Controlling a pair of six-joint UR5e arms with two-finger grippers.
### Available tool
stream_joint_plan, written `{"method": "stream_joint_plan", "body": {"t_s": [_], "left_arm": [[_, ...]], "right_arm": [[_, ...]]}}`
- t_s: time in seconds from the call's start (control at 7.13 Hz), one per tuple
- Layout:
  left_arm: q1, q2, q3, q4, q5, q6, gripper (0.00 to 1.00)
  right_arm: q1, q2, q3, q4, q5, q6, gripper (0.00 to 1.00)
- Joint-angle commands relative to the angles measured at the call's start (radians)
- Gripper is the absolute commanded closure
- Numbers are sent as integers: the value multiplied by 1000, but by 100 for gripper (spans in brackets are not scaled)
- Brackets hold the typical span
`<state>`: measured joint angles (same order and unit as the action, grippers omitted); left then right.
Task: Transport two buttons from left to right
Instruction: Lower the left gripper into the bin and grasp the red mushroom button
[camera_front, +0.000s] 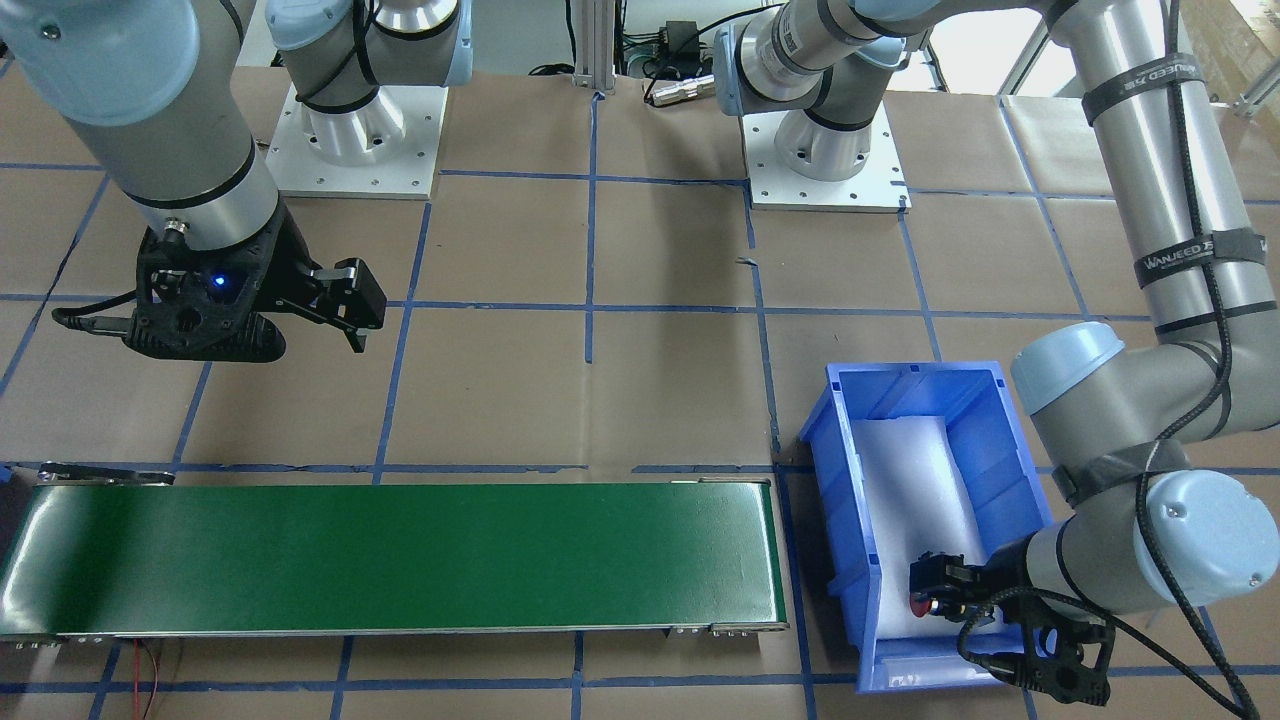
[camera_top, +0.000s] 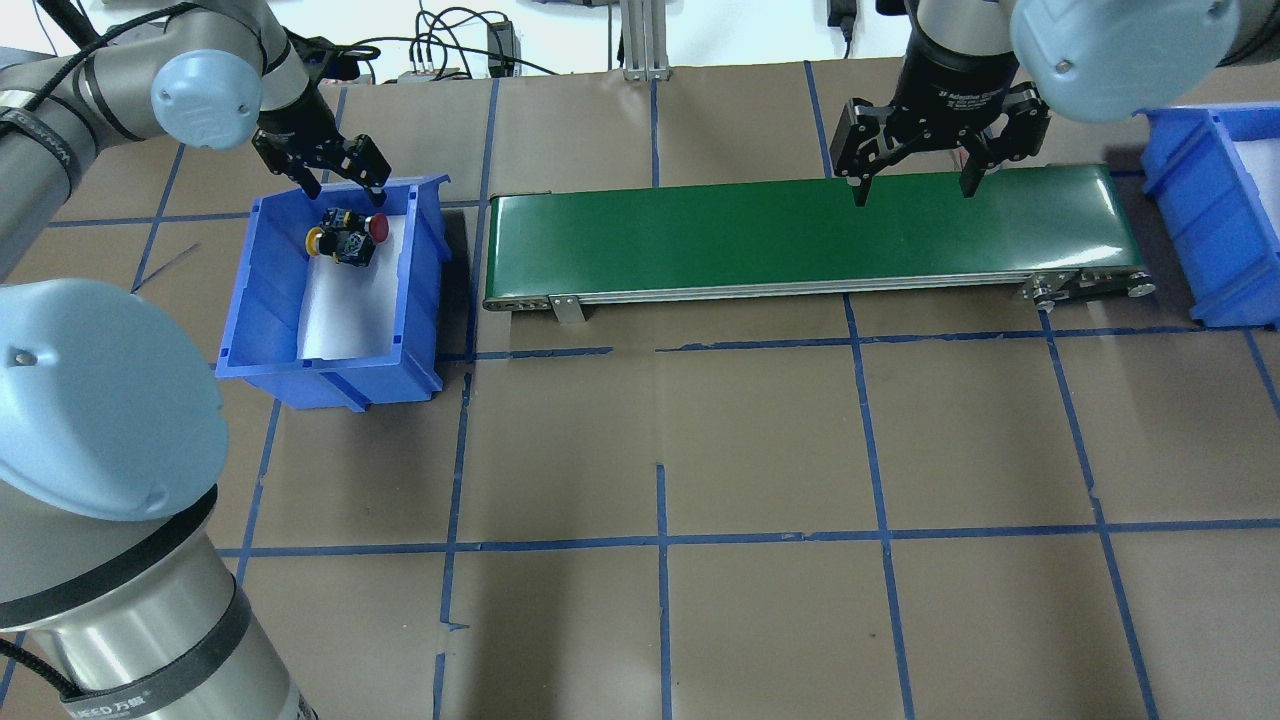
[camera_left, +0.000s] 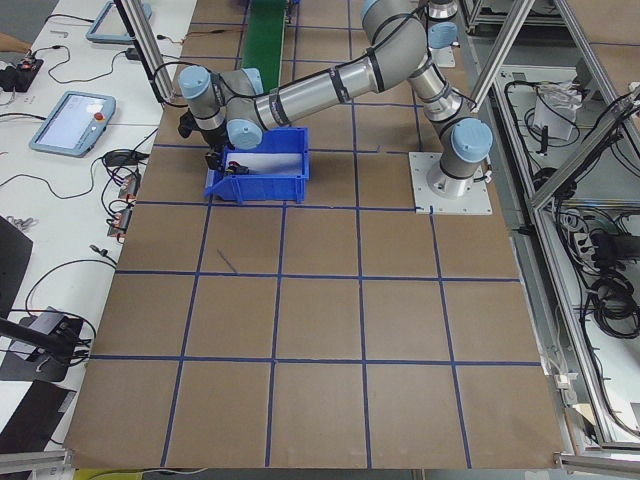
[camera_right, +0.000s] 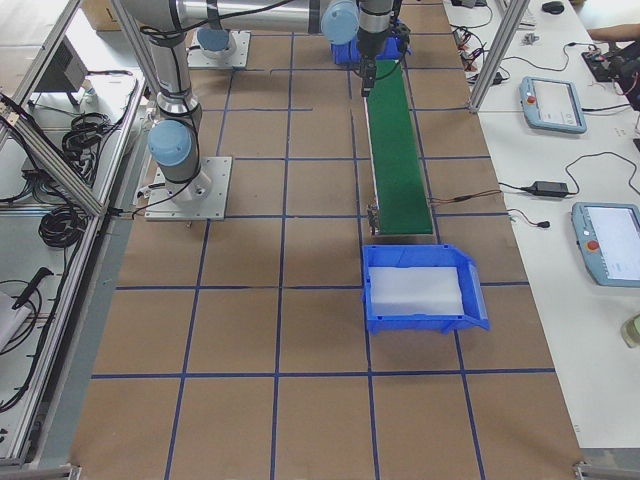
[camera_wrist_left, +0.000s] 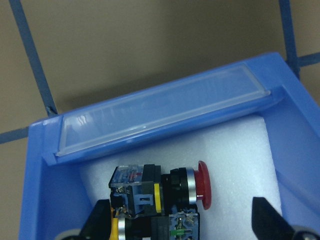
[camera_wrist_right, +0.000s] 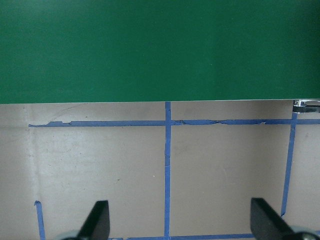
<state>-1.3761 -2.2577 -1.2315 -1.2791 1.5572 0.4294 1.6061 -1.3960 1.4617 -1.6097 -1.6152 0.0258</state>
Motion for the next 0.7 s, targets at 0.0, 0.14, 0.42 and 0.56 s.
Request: {"method": "stream_joint_plan", "body": {"t_s": [0.0,0.14,0.42,0.56], "left_arm": [[0,-29,0,32,0,3,0],[-1,-37,0,37,1,3,0],[0,-31,0,37,6,3,0],[0,-31,0,37,7,5,0]], "right_arm": [[0,0,0,1,0,-1,0],[0,0,0,1,0,-1,0],[0,-1,-1,1,-2,-1,0],[0,-1,-1,1,-3,-1,0]]}}
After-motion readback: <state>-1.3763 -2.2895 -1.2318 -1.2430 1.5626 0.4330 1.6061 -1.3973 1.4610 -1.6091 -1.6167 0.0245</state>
